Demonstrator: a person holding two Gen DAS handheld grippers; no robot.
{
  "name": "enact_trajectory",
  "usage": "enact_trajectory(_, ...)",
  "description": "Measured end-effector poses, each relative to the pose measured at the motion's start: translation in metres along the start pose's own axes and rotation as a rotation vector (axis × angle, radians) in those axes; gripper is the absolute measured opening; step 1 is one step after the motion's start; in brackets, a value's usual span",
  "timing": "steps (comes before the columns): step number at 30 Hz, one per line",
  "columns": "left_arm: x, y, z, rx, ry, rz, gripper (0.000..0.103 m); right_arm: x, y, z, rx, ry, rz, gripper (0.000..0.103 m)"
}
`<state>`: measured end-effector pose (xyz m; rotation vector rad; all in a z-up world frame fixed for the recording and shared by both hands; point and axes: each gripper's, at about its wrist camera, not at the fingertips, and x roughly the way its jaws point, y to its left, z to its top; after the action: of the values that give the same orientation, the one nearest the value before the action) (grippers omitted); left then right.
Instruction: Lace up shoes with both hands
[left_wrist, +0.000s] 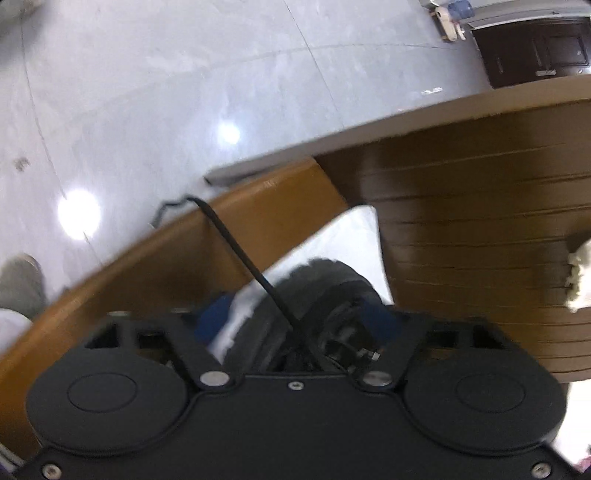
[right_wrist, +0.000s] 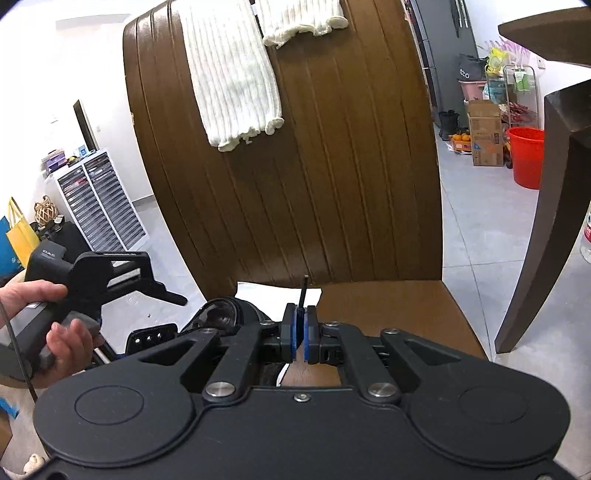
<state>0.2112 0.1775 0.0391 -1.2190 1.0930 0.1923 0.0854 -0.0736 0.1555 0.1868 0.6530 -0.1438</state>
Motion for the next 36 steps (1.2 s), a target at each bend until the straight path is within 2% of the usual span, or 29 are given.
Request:
enact_trajectory(1, 0.001, 0.0, -0.001, 0.003, -0.004, -0.024, 0.03, 0.0, -0.001, 0.0, 0.001, -0.001, -0.001, 0.003)
enact_trajectory(3, 0.001, 0.0, -0.001, 0.029, -0.013, -0.08, 0.018, -0.002, -0.003, 0.0, 0.005, -0.003, -0.004, 0.003)
enact_trajectory(4, 0.0, 0.0, 0.0, 0.036, -0.018, -0.083, 0.003, -0.003, -0.004, 0.001, 0.008, -0.006, -0.007, 0.003)
enact_trajectory(11, -0.02, 0.004, 0.009, 0.081, -0.126, -0.118, 0.003, -0.013, -0.015, 0.003, 0.02, -0.028, -0.04, 0.003)
enact_trajectory(13, -0.037, -0.012, 0.009, 0.198, -0.177, -0.129, 0.003, -0.016, -0.017, 0.005, 0.016, -0.034, -0.051, 0.003)
enact_trajectory(15, -0.059, -0.035, 0.005, 0.358, -0.244, -0.124, 0.003, -0.019, -0.018, 0.009, 0.011, -0.037, -0.061, 0.003)
enact_trajectory(20, -0.092, -0.068, -0.01, 0.611, -0.298, -0.137, 0.003, -0.028, -0.015, 0.023, -0.007, -0.044, -0.069, 0.003)
enact_trajectory(21, -0.101, -0.077, -0.017, 0.692, -0.319, -0.138, 0.003, -0.03, -0.014, 0.026, -0.017, -0.052, -0.07, 0.003)
enact_trajectory(25, -0.122, -0.101, -0.044, 0.886, -0.379, -0.142, 0.003, -0.048, -0.002, 0.056, -0.058, -0.123, -0.083, 0.003)
enact_trajectory(28, -0.132, -0.115, -0.059, 0.979, -0.383, -0.138, 0.003, -0.061, 0.008, 0.081, -0.081, -0.163, -0.09, 0.003)
enact_trajectory(31, -0.136, -0.127, -0.076, 1.073, -0.379, -0.121, 0.003, -0.058, 0.014, 0.098, -0.092, -0.132, -0.077, 0.003)
enact_trajectory(36, -0.136, -0.139, -0.09, 1.154, -0.359, -0.119, 0.003, -0.053, 0.024, 0.126, -0.112, -0.08, -0.056, 0.003)
